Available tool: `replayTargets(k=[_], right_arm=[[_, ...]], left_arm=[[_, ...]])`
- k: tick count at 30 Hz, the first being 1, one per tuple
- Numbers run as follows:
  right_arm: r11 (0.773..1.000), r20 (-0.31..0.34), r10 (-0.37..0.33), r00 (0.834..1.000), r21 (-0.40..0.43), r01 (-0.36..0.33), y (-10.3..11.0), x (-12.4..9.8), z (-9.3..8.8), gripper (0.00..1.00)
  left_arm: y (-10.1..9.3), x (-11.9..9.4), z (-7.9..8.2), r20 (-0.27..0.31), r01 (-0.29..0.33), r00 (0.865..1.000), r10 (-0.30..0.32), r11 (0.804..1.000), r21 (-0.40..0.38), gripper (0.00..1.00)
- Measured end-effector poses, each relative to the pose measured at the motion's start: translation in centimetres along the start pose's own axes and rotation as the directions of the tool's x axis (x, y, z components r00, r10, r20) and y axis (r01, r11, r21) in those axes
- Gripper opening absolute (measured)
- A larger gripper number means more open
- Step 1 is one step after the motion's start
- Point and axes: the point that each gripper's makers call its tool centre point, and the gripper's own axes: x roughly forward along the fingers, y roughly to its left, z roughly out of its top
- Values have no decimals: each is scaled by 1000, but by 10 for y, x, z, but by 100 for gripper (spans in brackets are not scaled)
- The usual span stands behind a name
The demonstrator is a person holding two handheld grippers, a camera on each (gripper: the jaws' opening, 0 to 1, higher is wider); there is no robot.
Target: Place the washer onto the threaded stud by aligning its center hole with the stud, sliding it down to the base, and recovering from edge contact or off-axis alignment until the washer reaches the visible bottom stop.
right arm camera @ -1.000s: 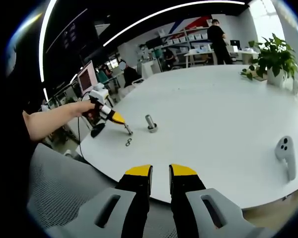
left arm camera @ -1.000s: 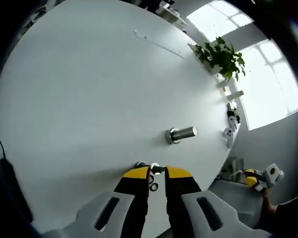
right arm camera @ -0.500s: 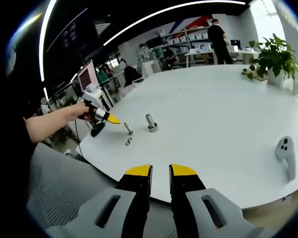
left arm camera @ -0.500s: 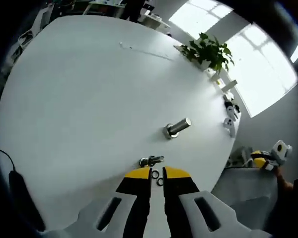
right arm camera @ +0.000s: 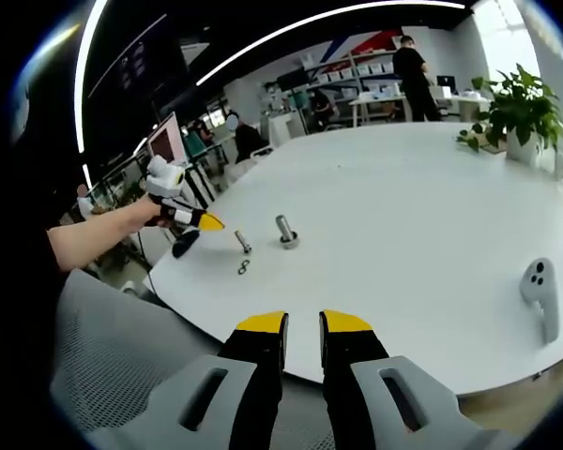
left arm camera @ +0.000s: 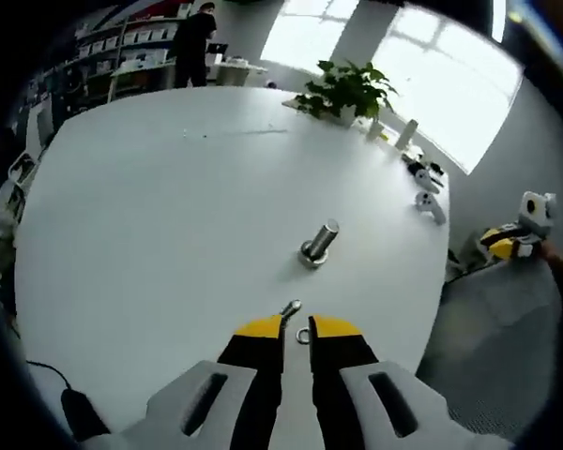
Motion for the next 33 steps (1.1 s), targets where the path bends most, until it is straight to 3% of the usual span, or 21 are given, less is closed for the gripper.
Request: replayTargets(k=[5,8,15,23,27,33], right_arm=[[1000,2,0,1000,1,0,0,0,0,16],[1000,2,0,1000,2,0,0,0,1,16],[1000,2,1,1000,3,-1,-1,0,1,16],[1000,2,0,1000,4,0,-1,0,1,16],[1000,1,0,1000,4,0,-1,0,0,16],[1000,1,-1,1000,5,1,-1,0,0,16]], left_arm=[[-4,2,-2,1,19,1000,-19,999,35,9],[-6,3,-5,-23,13,1000,-11,993,115,9],[-10,8,-12,-48,9,999,1,981,193,9],[-15,17,-29,-128,21,992,20,949,314,9],[-20,25,-39,-163,41,986,13,945,324,8],[-23,35,-47,-184,59,983,-4,954,293,6]])
